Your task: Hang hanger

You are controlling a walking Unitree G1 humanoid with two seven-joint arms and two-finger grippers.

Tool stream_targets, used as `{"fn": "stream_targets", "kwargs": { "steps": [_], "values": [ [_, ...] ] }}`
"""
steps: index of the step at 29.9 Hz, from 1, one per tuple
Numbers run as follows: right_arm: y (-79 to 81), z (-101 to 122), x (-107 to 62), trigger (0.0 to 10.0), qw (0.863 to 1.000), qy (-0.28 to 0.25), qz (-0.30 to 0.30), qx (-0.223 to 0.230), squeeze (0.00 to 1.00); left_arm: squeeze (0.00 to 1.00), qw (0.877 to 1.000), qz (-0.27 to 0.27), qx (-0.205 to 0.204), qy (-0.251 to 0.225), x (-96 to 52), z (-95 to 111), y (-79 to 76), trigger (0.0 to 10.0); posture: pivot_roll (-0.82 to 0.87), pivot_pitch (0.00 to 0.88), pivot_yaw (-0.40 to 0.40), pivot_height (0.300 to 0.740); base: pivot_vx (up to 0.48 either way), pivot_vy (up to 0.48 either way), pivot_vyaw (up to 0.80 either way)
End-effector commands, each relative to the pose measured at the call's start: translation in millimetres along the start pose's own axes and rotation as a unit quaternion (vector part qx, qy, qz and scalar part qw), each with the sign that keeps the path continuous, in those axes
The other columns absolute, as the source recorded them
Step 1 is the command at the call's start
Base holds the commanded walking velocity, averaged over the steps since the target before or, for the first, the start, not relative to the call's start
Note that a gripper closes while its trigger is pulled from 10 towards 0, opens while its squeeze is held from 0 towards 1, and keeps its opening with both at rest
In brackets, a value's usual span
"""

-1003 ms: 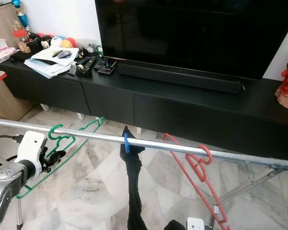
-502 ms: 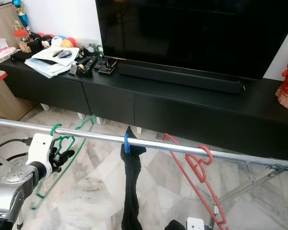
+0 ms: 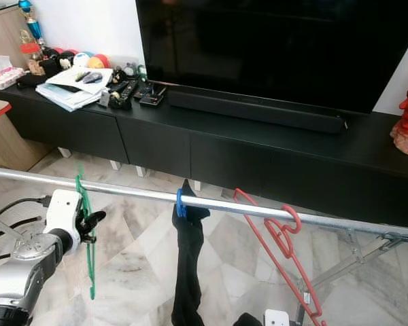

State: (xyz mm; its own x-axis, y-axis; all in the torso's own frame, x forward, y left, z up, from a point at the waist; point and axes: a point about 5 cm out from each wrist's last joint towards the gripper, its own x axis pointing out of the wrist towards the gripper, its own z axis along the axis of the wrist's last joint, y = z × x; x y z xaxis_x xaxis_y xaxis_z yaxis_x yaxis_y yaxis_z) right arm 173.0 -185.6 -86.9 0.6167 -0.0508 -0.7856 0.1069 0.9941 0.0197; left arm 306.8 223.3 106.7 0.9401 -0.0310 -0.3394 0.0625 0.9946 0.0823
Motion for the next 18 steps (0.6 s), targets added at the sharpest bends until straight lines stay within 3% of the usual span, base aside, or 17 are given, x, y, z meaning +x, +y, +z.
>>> {"fn": "stream_targets", "kwargs": {
  "steps": [1, 18],
  "values": [
    [1.0, -4.1, -0.9, 10.0, 1.0, 0.006, 0.001, 0.0, 0.0, 0.0, 1.0, 0.002, 0.009, -0.001, 2.1, 0.4, -2.2, 0.0, 0.06, 0.051, 0.007, 0.74, 0.0, 0.0, 0.0],
    [1.5, -6.0, -1.3, 10.0, 1.0, 0.008, 0.001, 0.002, 0.0, 0.0, 1.0, -0.004, 0.011, 0.001, 2.0, -5.3, -7.9, 0.0, 0.07, 0.065, 0.005, 0.74, 0.0, 0.0, 0.0]
  ]
}}
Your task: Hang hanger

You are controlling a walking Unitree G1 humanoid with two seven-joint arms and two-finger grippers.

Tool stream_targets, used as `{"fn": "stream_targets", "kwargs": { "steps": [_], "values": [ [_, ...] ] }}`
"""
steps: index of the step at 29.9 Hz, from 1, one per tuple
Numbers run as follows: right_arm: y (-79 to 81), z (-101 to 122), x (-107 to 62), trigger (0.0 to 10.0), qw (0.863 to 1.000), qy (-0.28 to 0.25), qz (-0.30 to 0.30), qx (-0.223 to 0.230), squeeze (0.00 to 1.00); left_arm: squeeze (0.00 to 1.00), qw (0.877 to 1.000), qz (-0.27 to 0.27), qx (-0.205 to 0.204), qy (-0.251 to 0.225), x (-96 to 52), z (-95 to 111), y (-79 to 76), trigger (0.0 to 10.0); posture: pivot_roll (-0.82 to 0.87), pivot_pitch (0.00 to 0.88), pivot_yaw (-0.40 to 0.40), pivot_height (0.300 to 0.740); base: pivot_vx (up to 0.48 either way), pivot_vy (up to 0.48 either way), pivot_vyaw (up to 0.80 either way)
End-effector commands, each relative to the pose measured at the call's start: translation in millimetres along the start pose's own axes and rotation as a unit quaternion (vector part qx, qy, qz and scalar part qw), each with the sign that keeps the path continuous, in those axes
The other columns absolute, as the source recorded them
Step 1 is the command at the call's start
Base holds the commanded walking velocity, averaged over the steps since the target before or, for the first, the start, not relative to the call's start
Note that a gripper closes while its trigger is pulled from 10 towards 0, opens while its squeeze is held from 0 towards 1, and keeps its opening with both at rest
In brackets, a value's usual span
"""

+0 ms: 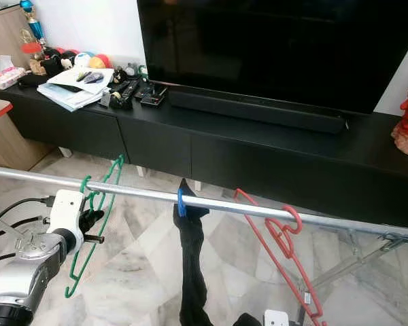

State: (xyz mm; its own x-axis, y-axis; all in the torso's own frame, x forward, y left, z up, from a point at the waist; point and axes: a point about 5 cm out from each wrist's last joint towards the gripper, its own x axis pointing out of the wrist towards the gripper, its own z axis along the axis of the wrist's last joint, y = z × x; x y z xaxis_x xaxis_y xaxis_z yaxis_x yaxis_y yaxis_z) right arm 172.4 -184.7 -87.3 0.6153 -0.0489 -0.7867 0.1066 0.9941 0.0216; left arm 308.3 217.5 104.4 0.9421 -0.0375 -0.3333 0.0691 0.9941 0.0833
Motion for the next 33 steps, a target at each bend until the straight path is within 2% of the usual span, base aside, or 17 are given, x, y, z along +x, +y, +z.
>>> {"fn": "stream_targets", "kwargs": {
  "steps": [1, 3, 7, 9, 13, 17, 22, 25, 30, 31, 33],
  "values": [
    [0.5, -5.3, -1.2, 10.0, 1.0, 0.007, 0.0, 0.002, 0.0, 0.0, 1.0, -0.002, 0.011, 0.002, -0.5, -5.3, -2.9, 0.0, 0.07, 0.065, 0.006, 0.74, 0.0, 0.0, 0.0],
    [0.2, -5.9, -1.4, 10.0, 1.0, 0.008, 0.0, 0.001, 0.0, 0.0, 1.0, -0.001, 0.026, -0.006, -1.3, -7.3, -3.9, 0.0, 0.06, 0.064, 0.005, 0.74, 0.0, 0.0, 0.0],
    [-0.6, -6.5, -1.7, 10.0, 1.0, 0.008, -0.001, 0.001, 0.0, 0.0, 0.998, -0.006, 0.028, -0.055, -7.2, -3.9, -5.4, 0.0, 0.06, 0.064, 0.004, 0.74, 0.0, 0.0, 0.0],
    [-1.6, -6.6, -1.8, 10.0, 1.0, 0.008, -0.001, 0.0, 0.0, 0.0, 0.994, -0.002, 0.056, -0.091, -14.8, 0.9, -3.1, 0.0, 0.07, 0.068, 0.0, 0.74, 0.0, 0.0, 0.0],
    [-1.9, -7.1, -2.0, 10.0, 1.0, 0.009, -0.001, -0.001, 0.0, 0.0, 0.992, 0.003, 0.061, -0.106, -20.2, 0.3, -0.6, 0.0, 0.07, 0.069, 0.0, 0.74, 0.0, 0.0, 0.0],
    [-2.1, -7.7, -2.2, 10.0, 1.0, 0.009, 0.0, -0.002, 0.0, 0.0, 0.99, 0.008, 0.065, -0.127, -32.8, -6.0, 1.8, 0.0, 0.07, 0.075, -0.001, 0.74, 0.0, 0.0, 0.0],
    [-2.4, -8.0, -2.3, 10.0, 1.0, 0.009, 0.0, -0.004, 0.0, 0.0, 0.989, -0.016, 0.084, -0.124, -48.4, -22.0, -2.6, 0.0, 0.07, 0.082, -0.004, 0.74, 0.0, 0.0, 0.0],
    [-3.3, -8.7, -2.6, 10.0, 1.0, 0.01, 0.0, -0.005, 0.0, 0.0, 0.989, -0.017, 0.099, -0.11, -59.1, -38.7, -0.3, 0.0, 0.08, 0.084, -0.007, 0.74, 0.0, 0.0, 0.0],
    [-2.5, -9.2, -2.6, 10.0, 1.0, 0.012, 0.002, -0.008, 0.0, 0.0, 0.991, -0.008, 0.107, -0.083, -58.1, -50.9, 3.1, 0.0, 0.08, 0.085, -0.008, 0.74, 0.0, 0.0, 0.0],
    [-1.6, -9.1, -2.5, 10.0, 1.0, 0.011, 0.003, -0.008, 0.0, 0.0, 0.992, 0.002, 0.093, -0.081, -55.6, -53.7, 5.2, 0.4, 0.08, 0.086, -0.007, 0.74, 0.0, 0.0, 0.0],
    [-1.4, -9.0, -2.5, 10.0, 1.0, 0.011, 0.003, -0.008, 0.0, 0.0, 0.994, 0.008, 0.083, -0.077, -53.6, -55.5, 6.0, 0.3, 0.08, 0.086, -0.007, 0.74, 0.0, 0.0, 0.0]
  ]
}}
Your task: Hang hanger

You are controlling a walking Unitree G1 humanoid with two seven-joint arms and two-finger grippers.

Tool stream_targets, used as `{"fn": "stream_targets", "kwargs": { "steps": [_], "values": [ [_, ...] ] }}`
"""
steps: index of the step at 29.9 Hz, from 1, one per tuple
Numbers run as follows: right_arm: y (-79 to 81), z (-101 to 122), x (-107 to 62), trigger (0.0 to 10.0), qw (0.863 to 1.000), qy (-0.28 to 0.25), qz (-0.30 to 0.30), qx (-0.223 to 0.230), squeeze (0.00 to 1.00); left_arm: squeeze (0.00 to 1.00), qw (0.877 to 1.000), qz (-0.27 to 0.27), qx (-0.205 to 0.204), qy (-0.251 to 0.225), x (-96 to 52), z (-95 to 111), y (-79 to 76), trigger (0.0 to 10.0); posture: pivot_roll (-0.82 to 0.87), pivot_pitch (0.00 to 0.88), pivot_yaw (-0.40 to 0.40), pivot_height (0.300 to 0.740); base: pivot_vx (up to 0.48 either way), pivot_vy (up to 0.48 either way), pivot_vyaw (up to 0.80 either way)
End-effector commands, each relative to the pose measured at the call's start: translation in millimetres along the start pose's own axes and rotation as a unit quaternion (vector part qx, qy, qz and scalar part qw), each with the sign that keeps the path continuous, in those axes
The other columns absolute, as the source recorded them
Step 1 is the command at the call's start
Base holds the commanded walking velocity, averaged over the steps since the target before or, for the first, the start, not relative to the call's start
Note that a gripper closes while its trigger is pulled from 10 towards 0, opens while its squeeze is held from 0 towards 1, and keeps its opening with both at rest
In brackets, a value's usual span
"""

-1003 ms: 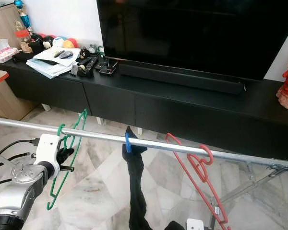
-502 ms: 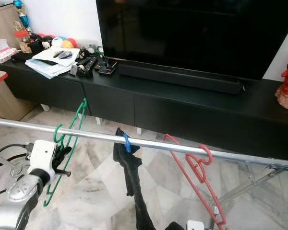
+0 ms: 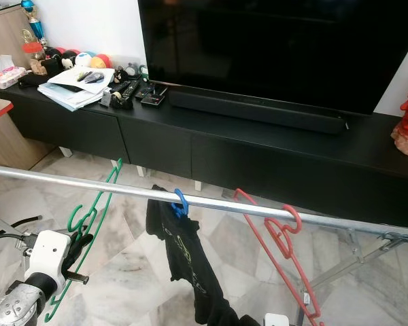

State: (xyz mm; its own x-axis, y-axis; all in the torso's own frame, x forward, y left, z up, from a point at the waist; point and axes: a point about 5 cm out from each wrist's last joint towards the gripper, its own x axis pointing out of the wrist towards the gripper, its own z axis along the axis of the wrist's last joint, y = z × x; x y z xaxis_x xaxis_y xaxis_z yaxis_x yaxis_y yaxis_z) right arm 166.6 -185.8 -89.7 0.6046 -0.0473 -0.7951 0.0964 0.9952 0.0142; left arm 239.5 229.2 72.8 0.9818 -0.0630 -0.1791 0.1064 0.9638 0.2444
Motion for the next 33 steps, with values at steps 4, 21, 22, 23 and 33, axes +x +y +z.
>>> {"fn": "stream_targets", "kwargs": {
  "steps": [4, 21, 22, 23, 33],
  "values": [
    [0.8, -3.0, -0.7, 10.0, 1.0, 0.004, 0.002, 0.0, 0.0, 0.0, 0.994, -0.03, 0.029, 0.098, 2.2, -35.8, -8.6, 6.7, 0.08, 0.082, -0.004, 0.74, 0.0, 0.0, 0.0],
    [-2.3, 0.1, -0.3, 10.0, 1.0, -0.003, -0.012, 0.019, 0.0, 0.0, 0.92, 0.011, -0.031, 0.391, -51.6, -161.1, -36.3, 10.0, 0.05, 0.061, 0.006, 0.74, 0.0, 0.0, 0.0],
    [-2.7, 0.3, -0.3, 10.0, 1.0, -0.004, -0.013, 0.022, 0.0, 0.0, 0.918, 0.011, -0.031, 0.394, -52.1, -161.8, -36.7, 10.0, 0.05, 0.061, 0.006, 0.74, 0.0, 0.0, 0.0],
    [-2.9, 0.4, -0.3, 10.0, 1.0, -0.005, -0.014, 0.023, 0.0, 0.0, 0.918, 0.011, -0.03, 0.396, -52.4, -162.2, -37.0, 10.0, 0.05, 0.061, 0.006, 0.74, 0.0, 0.0, 0.0],
    [-15.4, 1.2, -1.1, 10.0, 0.993, -0.01, -0.052, 0.106, 0.0, 0.0, 0.917, 0.012, -0.038, 0.396, -53.4, -164.1, -39.9, 10.0, 0.05, 0.035, 0.017, 0.74, 0.0, 0.472, -0.16]
  ]
}}
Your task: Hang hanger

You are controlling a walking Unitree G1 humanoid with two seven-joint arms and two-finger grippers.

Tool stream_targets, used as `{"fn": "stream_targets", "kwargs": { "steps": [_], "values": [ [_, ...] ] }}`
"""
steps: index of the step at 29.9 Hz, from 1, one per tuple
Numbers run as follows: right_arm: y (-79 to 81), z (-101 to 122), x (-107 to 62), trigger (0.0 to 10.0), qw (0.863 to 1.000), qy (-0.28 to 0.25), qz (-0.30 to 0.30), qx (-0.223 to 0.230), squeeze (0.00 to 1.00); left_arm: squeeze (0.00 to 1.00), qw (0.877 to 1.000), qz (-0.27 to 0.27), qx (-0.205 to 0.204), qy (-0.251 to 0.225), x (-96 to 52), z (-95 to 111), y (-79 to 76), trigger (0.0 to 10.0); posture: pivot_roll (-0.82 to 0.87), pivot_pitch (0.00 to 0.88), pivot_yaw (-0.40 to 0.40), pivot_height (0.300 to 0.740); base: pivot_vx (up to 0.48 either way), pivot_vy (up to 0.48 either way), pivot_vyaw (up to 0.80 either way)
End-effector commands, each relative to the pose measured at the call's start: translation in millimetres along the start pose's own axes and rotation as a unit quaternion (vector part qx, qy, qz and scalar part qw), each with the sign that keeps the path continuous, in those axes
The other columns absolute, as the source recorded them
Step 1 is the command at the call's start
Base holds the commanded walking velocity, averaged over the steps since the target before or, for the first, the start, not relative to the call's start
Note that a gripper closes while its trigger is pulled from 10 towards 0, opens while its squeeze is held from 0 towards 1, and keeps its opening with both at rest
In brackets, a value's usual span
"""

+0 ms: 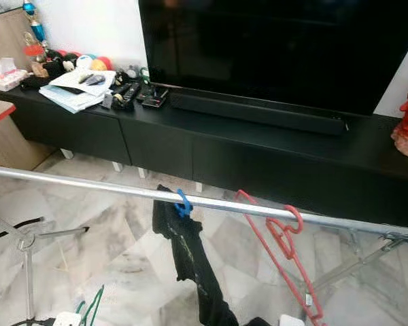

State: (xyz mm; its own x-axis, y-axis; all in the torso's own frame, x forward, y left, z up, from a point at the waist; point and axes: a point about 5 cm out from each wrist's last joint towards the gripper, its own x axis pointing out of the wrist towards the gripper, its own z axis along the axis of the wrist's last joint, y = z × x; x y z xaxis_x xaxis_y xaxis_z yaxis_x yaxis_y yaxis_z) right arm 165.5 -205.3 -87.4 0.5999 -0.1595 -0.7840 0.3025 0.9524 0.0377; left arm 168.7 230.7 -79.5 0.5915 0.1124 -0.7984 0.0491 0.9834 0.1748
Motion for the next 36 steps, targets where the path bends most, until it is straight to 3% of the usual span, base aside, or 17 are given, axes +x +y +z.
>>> {"fn": "stream_targets", "kwargs": {
  "steps": [1, 8, 19, 27, 36],
  "values": [
    [3.8, -1.8, -0.2, 10.0, 1.0, 0.002, 0.003, 0.015, 0.0, 0.0, 1.0, 0.009, 0.005, 0.022, -2.8, -13.4, 4.2, 10.0, 0.04, 0.033, 0.017, 0.74, 0.0, 0.48, -0.8],
    [7.9, -1.9, 0.0, 10.0, 1.0, 0.003, 0.012, 0.0, 0.0, 0.0, 0.999, 0.012, 0.0, 0.05, -6.1, -28.7, 4.4, 10.0, 0.05, 0.022, 0.017, 0.74, 0.0, 0.48, -0.78],
    [8.9, -2.2, -0.1, 10.0, 1.0, 0.002, 0.013, -0.003, 0.0, 0.0, 0.997, 0.009, 0.0, 0.074, -7.4, -38.7, -7.9, 10.0, 0.05, 0.012, 0.018, 0.74, 0.0, 0.458, 0.0],
    [9.1, -0.9, 0.2, 10.0, 1.0, 0.0, 0.011, 0.0, 0.0, 0.0, 0.996, 0.016, 0.005, 0.083, -11.9, -48.0, 6.2, 10.0, 0.05, 0.031, 0.018, 0.74, 0.0, 0.0, 0.0],
    [8.3, 0.9, 0.4, 10.0, 1.0, -0.006, 0.007, 0.003, 0.0, 0.0, 0.996, 0.013, 0.002, 0.086, -12.9, -50.1, 7.4, 10.0, 0.06, 0.039, 0.017, 0.74, 0.0, 0.0, 0.0]
  ]
}}
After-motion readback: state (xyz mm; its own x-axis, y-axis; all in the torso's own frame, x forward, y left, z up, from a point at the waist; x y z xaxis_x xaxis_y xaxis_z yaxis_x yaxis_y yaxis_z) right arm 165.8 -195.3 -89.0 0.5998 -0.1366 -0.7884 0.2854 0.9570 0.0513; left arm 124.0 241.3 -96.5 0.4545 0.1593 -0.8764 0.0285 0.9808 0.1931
